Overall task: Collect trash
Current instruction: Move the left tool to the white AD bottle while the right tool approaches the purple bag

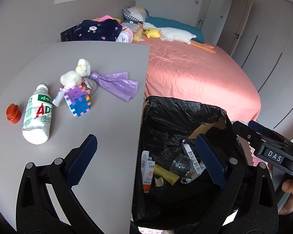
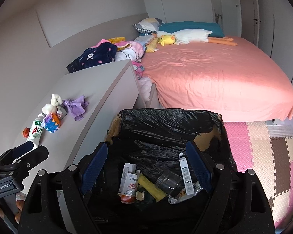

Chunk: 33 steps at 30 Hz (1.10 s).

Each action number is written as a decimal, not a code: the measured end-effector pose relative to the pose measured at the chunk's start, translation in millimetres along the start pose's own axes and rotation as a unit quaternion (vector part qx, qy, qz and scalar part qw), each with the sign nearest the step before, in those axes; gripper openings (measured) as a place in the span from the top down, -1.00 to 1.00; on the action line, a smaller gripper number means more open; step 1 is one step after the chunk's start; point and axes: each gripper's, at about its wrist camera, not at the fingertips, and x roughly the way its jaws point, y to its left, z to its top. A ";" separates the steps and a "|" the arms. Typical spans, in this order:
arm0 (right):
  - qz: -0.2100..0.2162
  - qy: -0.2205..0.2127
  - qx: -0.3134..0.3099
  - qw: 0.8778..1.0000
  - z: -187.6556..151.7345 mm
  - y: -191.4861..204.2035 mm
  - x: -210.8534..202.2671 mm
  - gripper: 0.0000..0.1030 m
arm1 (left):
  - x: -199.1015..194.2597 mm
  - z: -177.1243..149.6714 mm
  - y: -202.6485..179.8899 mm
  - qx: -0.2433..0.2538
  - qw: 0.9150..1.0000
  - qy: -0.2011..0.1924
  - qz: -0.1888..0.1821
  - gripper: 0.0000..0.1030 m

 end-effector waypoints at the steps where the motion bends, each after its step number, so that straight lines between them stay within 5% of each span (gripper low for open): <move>1: 0.002 0.001 -0.003 1.000 0.7 3.7 1.8 -0.60 | -1.3 0.0 5.3 -0.003 1.000 -0.001 0.003 -0.87; 33: 0.037 0.032 -0.114 0.992 36.1 118.8 91.0 -0.60 | 14.7 13.4 141.4 -0.097 0.991 0.005 0.090 -0.87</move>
